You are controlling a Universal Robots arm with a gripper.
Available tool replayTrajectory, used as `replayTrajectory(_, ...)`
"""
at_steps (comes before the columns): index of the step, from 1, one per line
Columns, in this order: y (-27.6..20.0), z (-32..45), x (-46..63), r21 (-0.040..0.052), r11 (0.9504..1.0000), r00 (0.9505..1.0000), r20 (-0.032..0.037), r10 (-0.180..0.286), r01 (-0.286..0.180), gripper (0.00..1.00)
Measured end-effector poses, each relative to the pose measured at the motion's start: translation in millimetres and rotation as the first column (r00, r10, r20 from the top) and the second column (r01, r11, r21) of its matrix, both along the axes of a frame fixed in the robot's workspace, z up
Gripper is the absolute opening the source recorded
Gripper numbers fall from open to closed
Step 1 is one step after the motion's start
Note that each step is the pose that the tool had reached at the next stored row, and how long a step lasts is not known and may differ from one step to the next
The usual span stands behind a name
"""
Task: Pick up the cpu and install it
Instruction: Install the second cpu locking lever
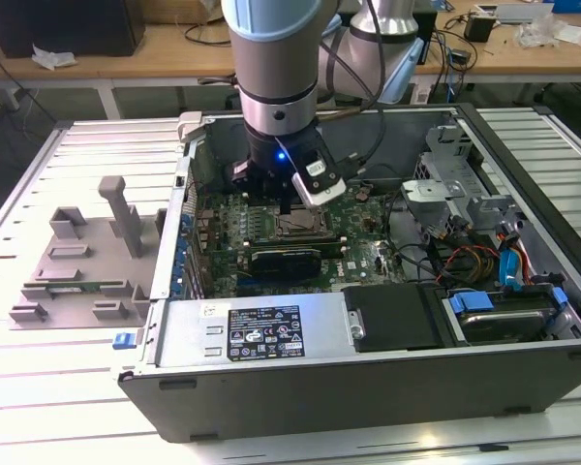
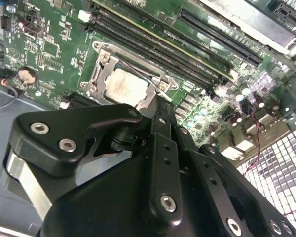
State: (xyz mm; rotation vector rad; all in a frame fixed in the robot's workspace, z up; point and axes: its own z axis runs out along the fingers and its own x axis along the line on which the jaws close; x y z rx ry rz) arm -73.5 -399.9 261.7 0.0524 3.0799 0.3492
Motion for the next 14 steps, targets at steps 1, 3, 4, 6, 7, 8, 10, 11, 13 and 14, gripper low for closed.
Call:
replayTrajectory(1, 0.7, -1.6, 0.0, -0.0078, 1.0, 1.0, -0.0001, 0.0, 0.0, 0.11)
replayTrajectory(3, 1.3, -3.2, 0.4, -0.0109, 0.9999, 1.0, -0.0001, 0.0, 0.0, 0.11)
replayTrajectory(4, 1.3, -3.9, 0.6, -0.0119, 0.9999, 1.0, -0.0002, -0.001, 0.001, 0.11)
replayTrajectory(6, 1.4, -5.2, 1.0, -0.0138, 0.9999, 1.0, -0.0001, -0.001, 0.001, 0.11)
replayTrajectory(7, 1.4, -6.0, 1.1, -0.0153, 0.9999, 1.0, -0.0001, -0.002, 0.002, 0.11)
replayTrajectory(8, 1.4, -6.9, 1.3, -0.0173, 0.9998, 1.0, -0.0002, -0.002, 0.002, 0.11)
replayTrajectory(10, 1.5, -9.4, 1.6, -0.0228, 0.9997, 1.0, -0.0002, -0.003, 0.003, 0.11)
replayTrajectory(11, 1.5, -10.3, 1.7, -0.0267, 0.9996, 1.0, -0.0003, -0.004, 0.004, 0.11)
replayTrajectory(13, 1.8, -13.7, 2.4, -0.0397, 0.9992, 1.0, -0.001, -0.007, 0.007, 0.11)
replayTrajectory(14, 2.2, -14.7, 3.1, -0.0431, 0.999, 1.0, -0.0012, -0.009, 0.009, 0.11)
